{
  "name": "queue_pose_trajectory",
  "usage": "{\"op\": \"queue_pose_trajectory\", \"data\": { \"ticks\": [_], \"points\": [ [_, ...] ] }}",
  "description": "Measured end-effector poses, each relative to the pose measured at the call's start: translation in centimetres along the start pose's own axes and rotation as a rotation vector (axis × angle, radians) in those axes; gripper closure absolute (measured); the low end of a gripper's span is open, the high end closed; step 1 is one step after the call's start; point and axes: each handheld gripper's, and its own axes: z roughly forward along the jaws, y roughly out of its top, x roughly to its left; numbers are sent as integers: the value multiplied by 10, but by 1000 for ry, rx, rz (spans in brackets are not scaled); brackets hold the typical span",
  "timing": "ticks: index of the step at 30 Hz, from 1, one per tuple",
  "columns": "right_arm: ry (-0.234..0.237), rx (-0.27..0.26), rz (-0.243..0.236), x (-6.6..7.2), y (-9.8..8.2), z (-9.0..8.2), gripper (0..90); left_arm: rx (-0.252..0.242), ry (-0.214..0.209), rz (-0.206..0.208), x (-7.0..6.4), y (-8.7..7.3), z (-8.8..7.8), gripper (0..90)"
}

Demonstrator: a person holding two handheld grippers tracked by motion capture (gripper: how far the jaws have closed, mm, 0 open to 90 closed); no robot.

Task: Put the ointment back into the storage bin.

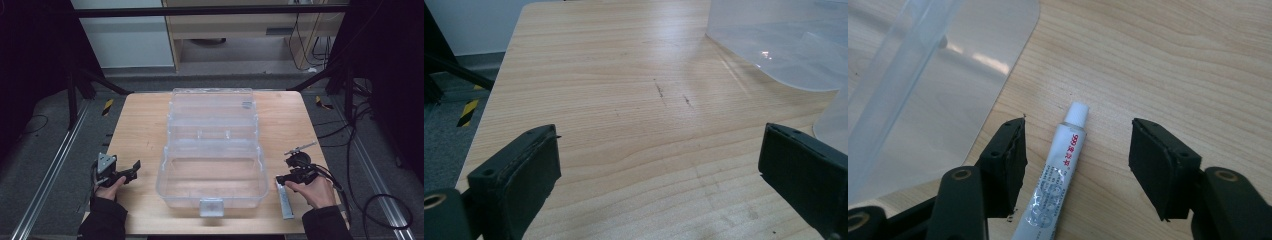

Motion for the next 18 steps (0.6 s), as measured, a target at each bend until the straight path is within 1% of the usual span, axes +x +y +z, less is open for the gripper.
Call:
{"op": "queue_pose_trajectory", "data": {
  "ticks": [1,5,7,8,9,11,12,13,18],
  "points": [
    [2,2,11,0,0,1,405,0,0,0,0,0,0,27],
    [6,28,16,1,-2,5,420,0,0,0,0,0,0,27],
    [-1,36,5,1,-3,7,426,0,0,0,0,0,0,27],
    [-4,46,11,1,-3,8,431,0,0,0,0,0,0,27],
    [0,51,20,2,-3,9,438,-1,0,0,0,0,0,27],
    [5,65,22,3,-3,12,452,0,0,0,0,0,0,27],
    [7,68,16,2,-3,13,457,0,0,-1,0,0,0,27],
    [11,80,30,3,-4,15,464,0,0,-1,0,0,0,27],
    [17,106,31,2,-6,22,499,0,0,-1,0,0,0,27]
  ]
}}
